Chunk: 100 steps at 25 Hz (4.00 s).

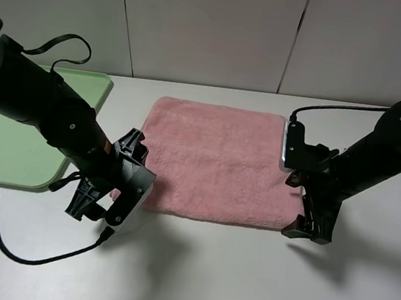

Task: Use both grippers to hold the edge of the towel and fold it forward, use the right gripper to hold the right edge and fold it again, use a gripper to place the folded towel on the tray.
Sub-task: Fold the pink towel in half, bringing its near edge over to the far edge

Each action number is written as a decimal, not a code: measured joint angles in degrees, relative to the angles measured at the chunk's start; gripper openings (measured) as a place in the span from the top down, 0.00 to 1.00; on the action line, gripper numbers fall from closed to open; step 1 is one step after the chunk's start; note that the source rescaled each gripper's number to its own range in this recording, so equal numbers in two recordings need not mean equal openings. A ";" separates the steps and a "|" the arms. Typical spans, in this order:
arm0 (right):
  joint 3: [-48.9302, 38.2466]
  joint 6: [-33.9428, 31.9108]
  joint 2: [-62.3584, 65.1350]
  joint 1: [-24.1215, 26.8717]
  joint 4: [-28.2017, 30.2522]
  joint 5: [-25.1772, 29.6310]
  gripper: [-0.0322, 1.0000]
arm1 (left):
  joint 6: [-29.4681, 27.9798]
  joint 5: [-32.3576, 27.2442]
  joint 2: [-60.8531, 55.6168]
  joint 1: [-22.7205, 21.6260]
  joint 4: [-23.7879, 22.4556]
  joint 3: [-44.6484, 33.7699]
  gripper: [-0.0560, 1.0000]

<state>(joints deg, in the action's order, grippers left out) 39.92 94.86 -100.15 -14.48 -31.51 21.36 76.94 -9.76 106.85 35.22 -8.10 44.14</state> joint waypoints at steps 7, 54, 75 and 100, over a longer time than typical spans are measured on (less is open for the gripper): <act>0.06 0.00 -2.98 0.00 0.00 -0.58 0.00 | -0.06 -0.06 0.00 0.00 0.00 0.05 0.10; -6.48 -3.67 -1.95 0.00 -2.32 -11.02 0.00 | -0.01 -0.76 0.27 0.00 -0.05 -0.07 0.29; -6.97 -3.20 -2.19 0.00 -0.83 -16.73 0.76 | -0.01 -0.09 1.07 0.00 -0.25 -0.26 0.94; -7.35 -3.02 3.67 0.00 -0.39 -9.50 0.97 | -1.76 -0.95 -5.36 0.00 -0.37 -0.35 0.94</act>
<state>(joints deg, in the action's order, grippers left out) 32.57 91.84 -96.49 -14.48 -31.90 11.85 75.18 -10.71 101.49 35.22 -8.47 43.79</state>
